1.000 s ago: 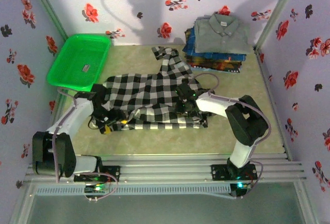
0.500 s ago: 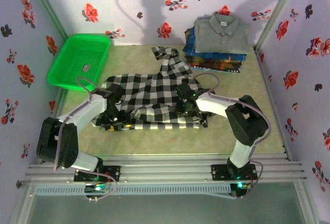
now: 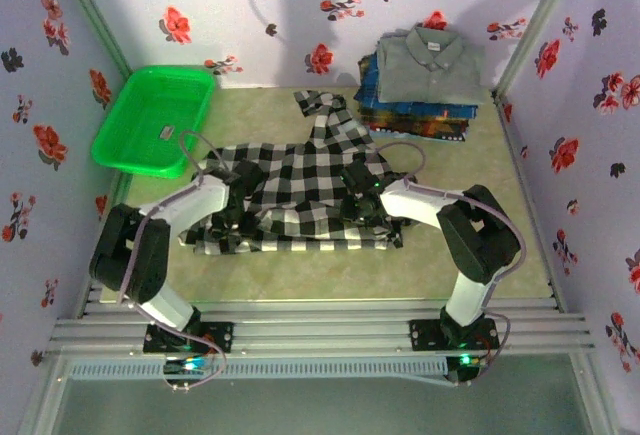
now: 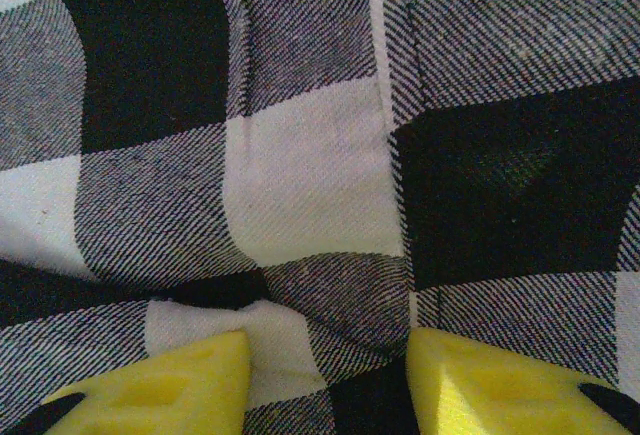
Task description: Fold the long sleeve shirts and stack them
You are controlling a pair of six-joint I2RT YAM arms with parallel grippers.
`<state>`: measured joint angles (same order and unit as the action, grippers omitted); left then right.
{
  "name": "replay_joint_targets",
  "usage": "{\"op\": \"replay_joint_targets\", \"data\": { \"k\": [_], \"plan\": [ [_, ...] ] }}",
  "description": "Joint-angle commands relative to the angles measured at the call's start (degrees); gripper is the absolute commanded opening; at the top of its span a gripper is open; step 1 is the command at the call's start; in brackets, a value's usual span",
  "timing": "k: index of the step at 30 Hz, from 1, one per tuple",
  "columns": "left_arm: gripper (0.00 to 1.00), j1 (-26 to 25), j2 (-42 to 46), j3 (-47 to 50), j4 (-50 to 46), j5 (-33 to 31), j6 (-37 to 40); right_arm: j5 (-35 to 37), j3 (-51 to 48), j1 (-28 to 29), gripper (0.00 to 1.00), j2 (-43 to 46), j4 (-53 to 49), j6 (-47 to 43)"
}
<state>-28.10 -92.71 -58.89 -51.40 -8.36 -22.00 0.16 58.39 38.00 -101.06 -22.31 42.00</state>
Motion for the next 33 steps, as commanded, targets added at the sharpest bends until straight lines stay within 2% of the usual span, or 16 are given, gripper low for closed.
{"op": "replay_joint_targets", "data": {
  "k": [1,5,15,22,25,30,33],
  "plan": [
    [0.45,-0.3,-2.8,-3.8,1.9,-6.1,4.8,-1.4,-2.4,0.5,0.47,-2.5,-1.4,0.2],
    [0.37,0.0,-5.7,-7.8,2.1,-10.0,7.9,-1.6,-2.7,0.5,0.47,-2.7,-1.2,0.1],
    [0.36,8.6,-13.4,-21.0,4.5,-19.6,12.1,-2.8,-2.3,0.5,0.46,-3.9,-0.7,-0.2],
    [0.76,12.6,-12.5,-30.3,2.1,-19.8,11.3,-3.5,-2.1,0.5,0.46,-4.7,-0.6,-0.6],
    [0.78,13.5,-9.8,-29.7,-0.5,-14.7,8.3,-3.6,-1.9,0.6,0.46,-4.9,-0.6,-0.5],
    [0.77,14.7,-3.0,-20.0,-0.6,4.2,3.9,-3.1,-2.3,0.5,0.46,-4.4,-0.3,-0.2],
    [0.74,15.9,-1.6,-14.2,0.1,10.7,0.8,-2.9,-2.2,0.6,0.46,-4.4,-0.6,0.0]
  ]
}}
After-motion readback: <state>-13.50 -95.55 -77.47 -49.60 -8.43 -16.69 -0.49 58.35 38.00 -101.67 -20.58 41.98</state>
